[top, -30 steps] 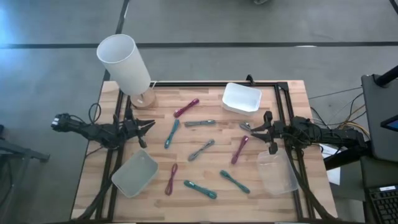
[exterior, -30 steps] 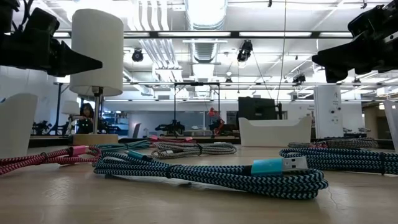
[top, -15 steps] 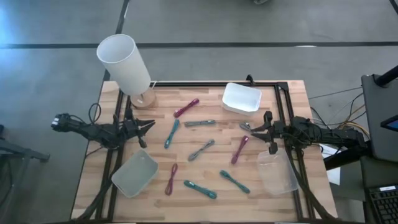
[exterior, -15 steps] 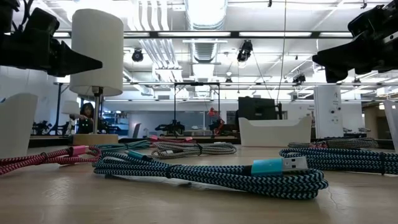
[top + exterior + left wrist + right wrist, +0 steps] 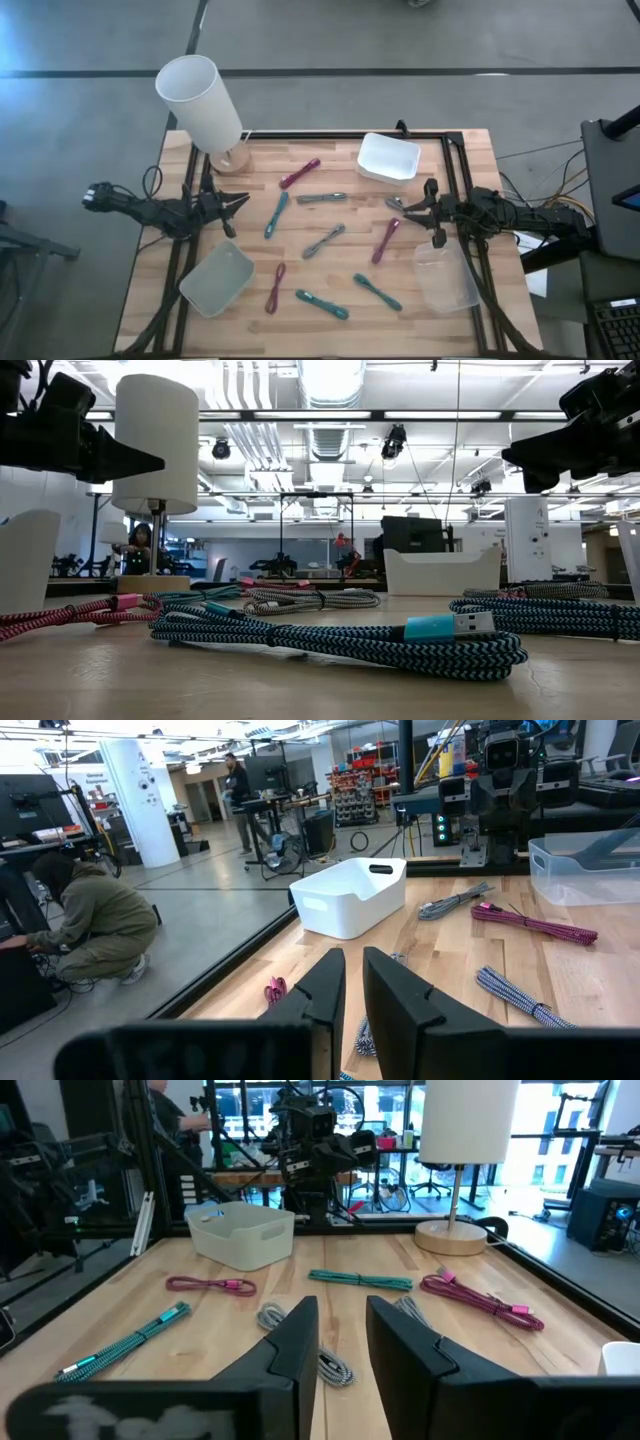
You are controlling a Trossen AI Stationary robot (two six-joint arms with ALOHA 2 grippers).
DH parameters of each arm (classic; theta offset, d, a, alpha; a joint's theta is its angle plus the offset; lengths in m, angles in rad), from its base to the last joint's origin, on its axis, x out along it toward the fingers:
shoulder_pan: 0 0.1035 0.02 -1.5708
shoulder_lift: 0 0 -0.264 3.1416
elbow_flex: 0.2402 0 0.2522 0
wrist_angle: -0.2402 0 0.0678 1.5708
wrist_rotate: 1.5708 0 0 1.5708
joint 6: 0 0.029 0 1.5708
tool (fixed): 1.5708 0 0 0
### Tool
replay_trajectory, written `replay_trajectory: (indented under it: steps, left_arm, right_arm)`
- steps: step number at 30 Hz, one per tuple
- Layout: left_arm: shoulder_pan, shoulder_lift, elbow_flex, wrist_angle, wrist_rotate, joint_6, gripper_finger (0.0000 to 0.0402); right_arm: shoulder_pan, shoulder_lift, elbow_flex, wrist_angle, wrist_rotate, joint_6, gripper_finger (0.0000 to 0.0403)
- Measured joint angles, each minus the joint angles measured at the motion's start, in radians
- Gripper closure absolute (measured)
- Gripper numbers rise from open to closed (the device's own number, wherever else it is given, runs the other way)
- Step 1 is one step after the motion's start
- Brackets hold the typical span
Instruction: Pick & Place USB Port
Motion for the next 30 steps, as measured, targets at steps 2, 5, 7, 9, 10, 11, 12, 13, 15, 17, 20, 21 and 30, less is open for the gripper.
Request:
replay_trajectory:
  steps: [2,5,7,9,10,11,12,13,15,17,20,21,30]
  left_arm:
    - [0.0,0.0,0.0,0.0,0.0,0.0,0.0355]
    - [0.0,0.0,0.0,0.0,0.0,0.0,0.0355]
    - [0.0,0.0,0.0,0.0,0.0,0.0,0.0355]
    - [0.0,0.0,0.0,0.0,0.0,0.0,0.0355]
    - [0.0,0.0,0.0,0.0,0.0,0.0,0.0355]
    - [0.0,0.0,0.0,0.0,0.0,0.0,0.0355]
    - [0.0,0.0,0.0,0.0,0.0,0.0,0.0355]
    - [0.0,0.0,0.0,0.0,0.0,0.0,0.0355]
    - [0.0,0.0,0.0,0.0,0.0,0.0,0.0355]
    - [0.0,0.0,0.0,0.0,0.0,0.0,0.0355]
    - [0.0,0.0,0.0,0.0,0.0,0.0,0.0355]
    - [0.0,0.0,0.0,0.0,0.0,0.0,0.0355]
    - [0.0,0.0,0.0,0.0,0.0,0.0,0.0355]
  right_arm:
    - [0.0,0.0,0.0,0.0,0.0,-0.001,0.0327]
    - [0.0,0.0,0.0,0.0,0.0,0.0,0.0332]
    - [0.0,0.0,0.0,0.0,0.0,0.0,0.0334]
    - [0.0,0.0,0.0,0.0,0.0,0.0,0.0335]
    - [0.0,0.0,0.0,0.0,0.0,-0.001,0.0334]
    - [0.0,0.0,0.0,0.0,0.0,-0.001,0.0332]
    - [0.0,0.0,0.0,0.0,0.0,0.0,0.033]
    - [0.0,0.0,0.0,0.0,0.0,0.001,0.0329]
    - [0.0,0.0,0.0,0.0,0.0,-0.001,0.0325]
    - [0.0,0.0,0.0,0.0,0.0,0.001,0.0322]
    - [0.0,0.0,0.0,0.0,0.0,-0.001,0.0318]
    - [0.0,0.0,0.0,0.0,0.0,0.0,0.0317]
    - [0.0,0.0,0.0,0.0,0.0,0.0,0.0327]
